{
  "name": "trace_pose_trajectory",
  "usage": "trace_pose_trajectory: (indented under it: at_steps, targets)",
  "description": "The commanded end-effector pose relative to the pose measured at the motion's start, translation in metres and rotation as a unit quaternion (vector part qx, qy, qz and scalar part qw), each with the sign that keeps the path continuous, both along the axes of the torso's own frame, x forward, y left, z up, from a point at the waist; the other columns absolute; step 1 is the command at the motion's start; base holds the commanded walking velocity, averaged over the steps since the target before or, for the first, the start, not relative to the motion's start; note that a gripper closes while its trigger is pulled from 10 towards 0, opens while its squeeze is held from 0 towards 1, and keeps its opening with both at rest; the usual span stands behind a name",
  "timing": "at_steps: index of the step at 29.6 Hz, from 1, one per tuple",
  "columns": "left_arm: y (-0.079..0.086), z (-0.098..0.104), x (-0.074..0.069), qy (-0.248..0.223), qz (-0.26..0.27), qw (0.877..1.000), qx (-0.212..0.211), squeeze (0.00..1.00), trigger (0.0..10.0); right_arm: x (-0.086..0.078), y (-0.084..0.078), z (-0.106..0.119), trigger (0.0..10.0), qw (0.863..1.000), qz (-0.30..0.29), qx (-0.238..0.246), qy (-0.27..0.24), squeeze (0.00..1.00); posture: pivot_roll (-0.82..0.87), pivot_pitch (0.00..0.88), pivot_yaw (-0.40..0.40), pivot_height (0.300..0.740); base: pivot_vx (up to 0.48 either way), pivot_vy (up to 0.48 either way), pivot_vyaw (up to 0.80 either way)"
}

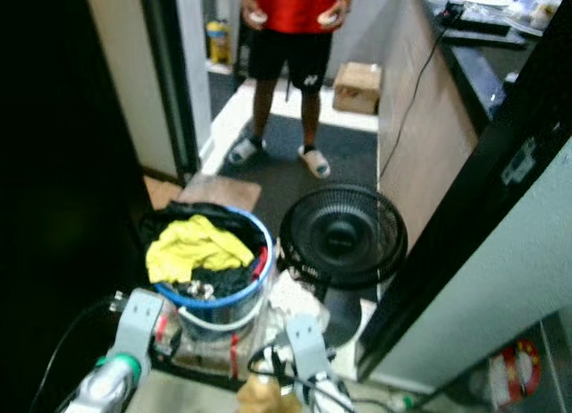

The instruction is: Clothes washing

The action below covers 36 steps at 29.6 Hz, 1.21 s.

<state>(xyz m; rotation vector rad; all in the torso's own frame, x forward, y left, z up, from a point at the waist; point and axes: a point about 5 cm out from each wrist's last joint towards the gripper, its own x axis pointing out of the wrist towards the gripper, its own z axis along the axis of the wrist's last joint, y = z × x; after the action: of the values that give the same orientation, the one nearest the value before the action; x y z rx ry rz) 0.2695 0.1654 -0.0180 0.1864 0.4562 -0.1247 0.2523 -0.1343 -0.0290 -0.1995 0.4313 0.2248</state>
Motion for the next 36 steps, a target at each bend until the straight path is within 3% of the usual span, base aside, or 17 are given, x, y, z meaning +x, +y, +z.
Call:
trace_pose_trajectory:
  at_steps: [1,10,29,36]
  targets:
    - [0.0001,-0.0004,-0.0002,0.001,-0.002,1.000,0.003,0.00,10.0,-0.0069,-0.0004,-0.0060,10.0,1.000,0.004,-0.005,0.015,0.00,0.06,0.000,0.005,0.740,-0.349,0.000,0.79]
    - [0.0007,-0.0013,-0.0015,0.003,-0.003,1.000,0.006,0.00,10.0,-0.0099,0.0016,-0.0079,10.0,1.000,0.010,-0.009,0.016,0.00,0.06,0.000,0.010,0.740,-0.345,0.000,0.51]
    - [-0.0026,-0.0007,0.0001,-0.001,-0.005,1.000,0.025,0.00,10.0,-0.0111,0.0006,-0.0089,10.0,1.000,0.016,-0.012,0.020,0.00,0.06,0.000,0.005,0.740,0.000,0.000,0.00]
    - [0.0035,0.0022,0.0019,-0.013,0.010,0.999,0.036,0.00,10.0,-0.0125,0.0034,-0.0098,10.0,0.999,0.021,-0.012,0.022,0.00,0.06,0.000,0.008,0.740,0.000,0.000,0.00]
